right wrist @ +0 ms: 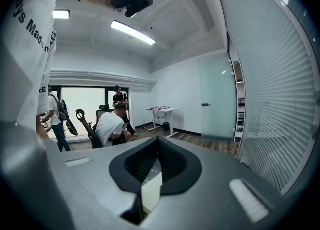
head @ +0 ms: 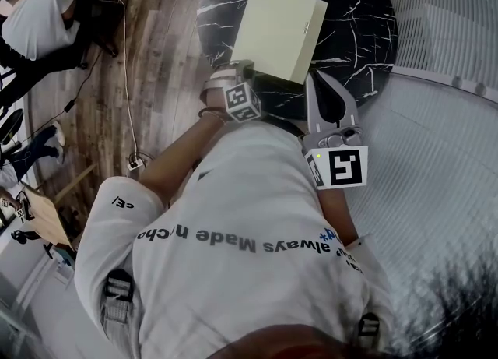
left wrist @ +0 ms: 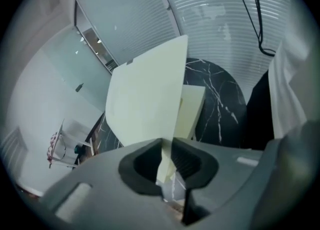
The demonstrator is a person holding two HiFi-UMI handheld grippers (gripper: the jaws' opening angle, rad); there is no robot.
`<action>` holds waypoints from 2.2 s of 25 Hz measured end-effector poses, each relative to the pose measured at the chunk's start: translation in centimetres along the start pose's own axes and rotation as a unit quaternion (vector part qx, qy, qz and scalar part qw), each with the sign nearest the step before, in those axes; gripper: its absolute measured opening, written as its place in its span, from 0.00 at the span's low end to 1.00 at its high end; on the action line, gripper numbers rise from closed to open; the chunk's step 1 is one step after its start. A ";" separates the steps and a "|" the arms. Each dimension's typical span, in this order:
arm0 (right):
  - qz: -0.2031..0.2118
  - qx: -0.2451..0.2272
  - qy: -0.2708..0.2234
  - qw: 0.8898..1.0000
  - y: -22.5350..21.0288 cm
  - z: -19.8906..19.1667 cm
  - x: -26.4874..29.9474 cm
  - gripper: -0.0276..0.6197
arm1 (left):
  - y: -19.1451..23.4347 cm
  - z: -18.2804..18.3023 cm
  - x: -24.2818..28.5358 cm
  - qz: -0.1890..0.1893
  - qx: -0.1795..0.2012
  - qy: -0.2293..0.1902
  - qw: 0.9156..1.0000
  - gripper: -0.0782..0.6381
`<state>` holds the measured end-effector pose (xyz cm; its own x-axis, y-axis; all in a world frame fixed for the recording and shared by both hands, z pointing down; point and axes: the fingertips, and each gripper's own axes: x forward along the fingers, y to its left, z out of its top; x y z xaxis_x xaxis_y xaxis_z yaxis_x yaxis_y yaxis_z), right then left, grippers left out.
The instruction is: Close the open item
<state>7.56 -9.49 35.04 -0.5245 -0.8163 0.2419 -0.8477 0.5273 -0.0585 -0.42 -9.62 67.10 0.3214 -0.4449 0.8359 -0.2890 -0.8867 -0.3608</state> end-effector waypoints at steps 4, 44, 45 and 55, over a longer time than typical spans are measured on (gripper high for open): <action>-0.004 0.003 0.009 1.000 -0.7 -1.3 0.5 0.04 | -1.2 0.6 1.2 -0.021 0.040 0.023 0.999 0.19; -0.060 -0.077 0.299 0.949 -12.5 -32.0 17.0 0.04 | -2.4 1.1 2.4 -0.105 0.044 -0.015 0.993 0.25; -0.059 -0.078 0.300 0.949 -12.5 -32.1 17.0 0.04 | -1.6 1.1 2.0 -0.106 0.013 -0.026 0.994 0.25; -0.052 -0.051 0.304 0.950 -12.5 -32.3 16.9 0.04 | 1.6 -1.1 4.5 -0.084 -0.084 0.007 0.993 0.18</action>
<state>11.91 -22.25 71.11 -0.2682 -0.5955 0.7573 -0.8641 0.4963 0.0842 -0.43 -12.91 70.77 0.3656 -0.2886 0.8849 -0.3789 -0.9145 -0.1418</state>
